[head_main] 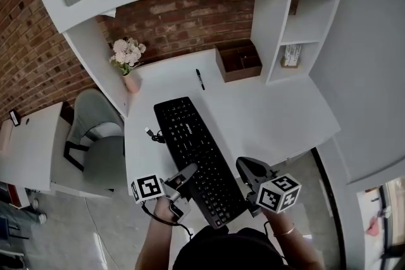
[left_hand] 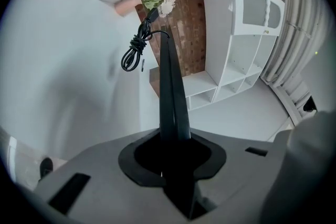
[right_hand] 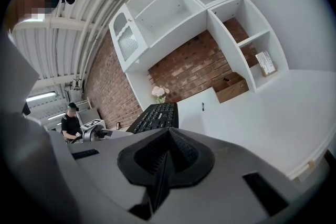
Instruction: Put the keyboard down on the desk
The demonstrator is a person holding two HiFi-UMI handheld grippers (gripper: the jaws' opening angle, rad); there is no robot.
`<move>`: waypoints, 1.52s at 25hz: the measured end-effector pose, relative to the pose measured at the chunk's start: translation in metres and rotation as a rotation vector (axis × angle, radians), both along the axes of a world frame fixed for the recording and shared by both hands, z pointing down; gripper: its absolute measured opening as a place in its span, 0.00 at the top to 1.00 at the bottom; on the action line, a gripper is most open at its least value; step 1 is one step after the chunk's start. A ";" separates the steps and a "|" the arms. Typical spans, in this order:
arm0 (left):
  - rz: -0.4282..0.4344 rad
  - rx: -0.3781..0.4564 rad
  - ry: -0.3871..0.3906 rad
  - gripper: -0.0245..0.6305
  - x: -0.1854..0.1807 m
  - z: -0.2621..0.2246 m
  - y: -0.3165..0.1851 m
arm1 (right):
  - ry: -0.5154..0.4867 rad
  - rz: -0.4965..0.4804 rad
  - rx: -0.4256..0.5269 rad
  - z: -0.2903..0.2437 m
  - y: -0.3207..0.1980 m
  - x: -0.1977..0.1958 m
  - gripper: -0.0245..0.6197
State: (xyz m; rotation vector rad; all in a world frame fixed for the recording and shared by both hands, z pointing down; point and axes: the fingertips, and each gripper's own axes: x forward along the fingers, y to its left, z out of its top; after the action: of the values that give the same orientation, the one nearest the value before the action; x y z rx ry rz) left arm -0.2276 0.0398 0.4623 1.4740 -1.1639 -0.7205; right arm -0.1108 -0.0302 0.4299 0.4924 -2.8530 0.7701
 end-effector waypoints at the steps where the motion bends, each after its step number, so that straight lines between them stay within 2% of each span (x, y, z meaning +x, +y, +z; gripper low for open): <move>1: 0.010 0.000 -0.001 0.84 -0.005 0.001 -0.005 | 0.004 0.006 -0.002 0.001 -0.003 -0.004 0.95; 7: 0.107 -0.023 -0.026 0.84 -0.023 0.007 -0.035 | 0.035 0.053 -0.017 0.010 -0.020 -0.004 0.95; 19: 0.423 -0.071 -0.089 0.84 -0.018 0.009 -0.120 | 0.073 0.221 -0.052 0.028 -0.091 0.040 0.95; 29: 0.709 -0.096 -0.094 0.84 0.031 0.019 -0.196 | 0.095 0.409 -0.089 0.041 -0.161 0.095 0.95; 38: 1.006 -0.141 -0.080 0.84 0.098 0.041 -0.228 | 0.114 0.560 -0.140 0.060 -0.191 0.147 0.95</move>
State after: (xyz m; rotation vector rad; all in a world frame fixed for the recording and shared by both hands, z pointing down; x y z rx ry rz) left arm -0.1299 -0.1887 0.5035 1.7158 -0.3867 0.1152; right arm 0.0359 -0.2211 0.4897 1.2934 -2.5434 0.9717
